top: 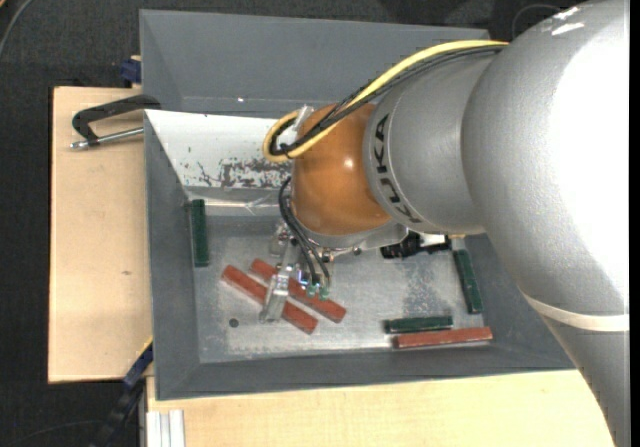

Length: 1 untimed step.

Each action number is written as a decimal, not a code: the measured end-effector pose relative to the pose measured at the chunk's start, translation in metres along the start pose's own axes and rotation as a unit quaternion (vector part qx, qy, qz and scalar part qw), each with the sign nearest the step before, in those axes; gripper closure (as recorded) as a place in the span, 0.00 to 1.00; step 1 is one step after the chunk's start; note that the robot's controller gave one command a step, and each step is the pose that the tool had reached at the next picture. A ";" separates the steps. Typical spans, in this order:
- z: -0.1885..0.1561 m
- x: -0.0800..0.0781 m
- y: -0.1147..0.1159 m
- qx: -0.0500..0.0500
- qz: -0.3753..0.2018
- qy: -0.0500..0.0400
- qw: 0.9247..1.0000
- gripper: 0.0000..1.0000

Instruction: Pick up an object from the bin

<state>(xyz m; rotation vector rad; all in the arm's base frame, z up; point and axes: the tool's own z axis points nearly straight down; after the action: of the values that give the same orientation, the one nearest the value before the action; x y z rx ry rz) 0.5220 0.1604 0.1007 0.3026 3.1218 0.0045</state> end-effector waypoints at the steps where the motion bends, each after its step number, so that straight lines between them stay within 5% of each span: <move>1: 0.031 0.000 -0.004 0.002 0.041 0.004 0.999 0.00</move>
Offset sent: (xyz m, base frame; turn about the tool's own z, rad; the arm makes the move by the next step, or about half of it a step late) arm -0.0002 -0.0042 -0.0307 0.0833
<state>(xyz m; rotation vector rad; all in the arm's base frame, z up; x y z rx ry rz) 0.5214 0.1570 0.0693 0.4313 3.1153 0.0009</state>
